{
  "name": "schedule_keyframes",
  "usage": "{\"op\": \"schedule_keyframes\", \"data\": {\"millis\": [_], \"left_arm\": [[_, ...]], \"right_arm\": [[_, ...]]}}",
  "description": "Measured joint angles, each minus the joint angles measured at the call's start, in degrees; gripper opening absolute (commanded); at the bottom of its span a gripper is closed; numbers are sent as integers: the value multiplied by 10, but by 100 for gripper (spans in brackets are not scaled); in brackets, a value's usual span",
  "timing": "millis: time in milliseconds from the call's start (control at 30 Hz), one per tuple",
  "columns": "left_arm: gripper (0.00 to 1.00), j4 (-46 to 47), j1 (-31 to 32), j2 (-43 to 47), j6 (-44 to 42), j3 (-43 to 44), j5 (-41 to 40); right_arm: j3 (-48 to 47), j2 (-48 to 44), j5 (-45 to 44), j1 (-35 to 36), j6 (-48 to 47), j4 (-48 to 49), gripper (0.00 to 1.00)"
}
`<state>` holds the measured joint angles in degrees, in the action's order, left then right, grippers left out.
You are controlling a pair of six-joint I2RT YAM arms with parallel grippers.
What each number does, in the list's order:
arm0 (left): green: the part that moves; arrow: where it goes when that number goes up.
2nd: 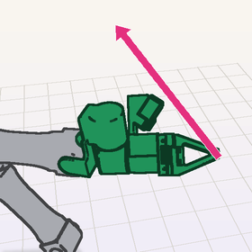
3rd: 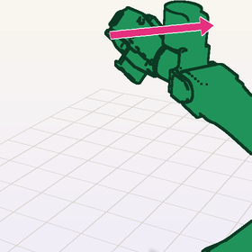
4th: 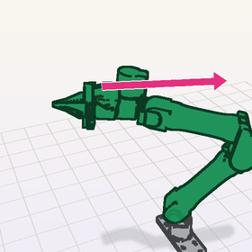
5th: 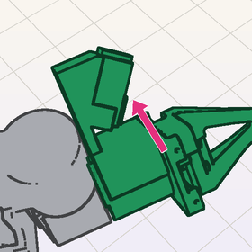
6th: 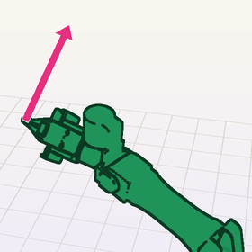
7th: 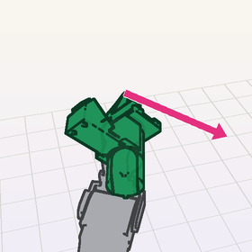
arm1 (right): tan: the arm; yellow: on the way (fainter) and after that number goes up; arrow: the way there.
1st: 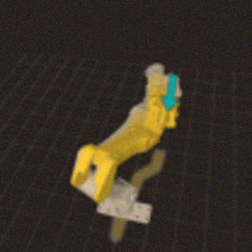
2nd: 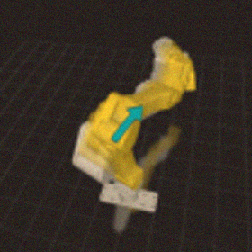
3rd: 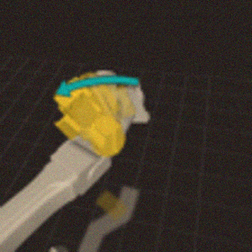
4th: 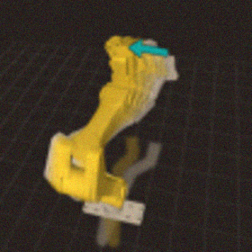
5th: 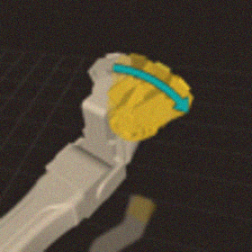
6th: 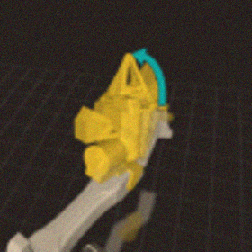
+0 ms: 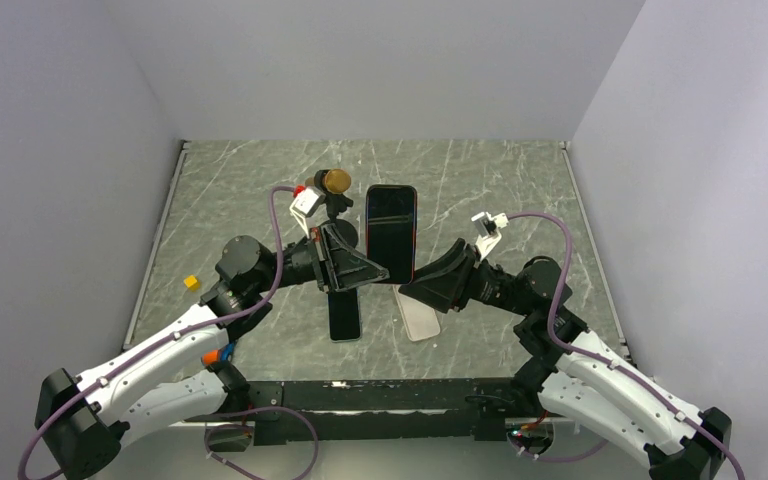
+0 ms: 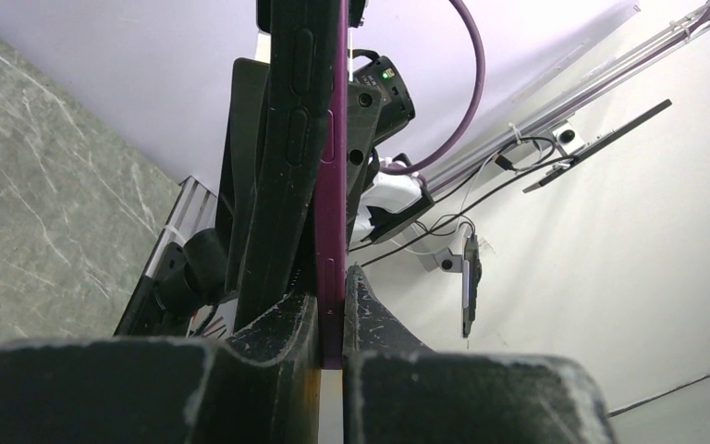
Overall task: Take the phone out of the phone case
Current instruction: Remove the phone case from the phone.
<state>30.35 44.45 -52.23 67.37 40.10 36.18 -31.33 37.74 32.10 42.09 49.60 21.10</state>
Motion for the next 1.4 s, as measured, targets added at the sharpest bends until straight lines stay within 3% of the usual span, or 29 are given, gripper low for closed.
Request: {"op": "schedule_keyframes", "data": {"millis": [233,1067,1167,1300,1400], "left_arm": [[0,7,0,0,0,-3,-1],[0,-22,11,5,-16,-5,-15],[0,-31,14,0,-27,-5,-10],[0,-52,21,-15,-44,0,6],[0,-68,29,-30,-59,20,14]], "right_arm": [[0,2,-5,0,-1,2,35],[21,17,-93,0,29,90,35],[21,41,-82,-1,33,112,27],[21,68,-62,-1,40,132,2],[21,63,-68,-3,34,126,0]]}}
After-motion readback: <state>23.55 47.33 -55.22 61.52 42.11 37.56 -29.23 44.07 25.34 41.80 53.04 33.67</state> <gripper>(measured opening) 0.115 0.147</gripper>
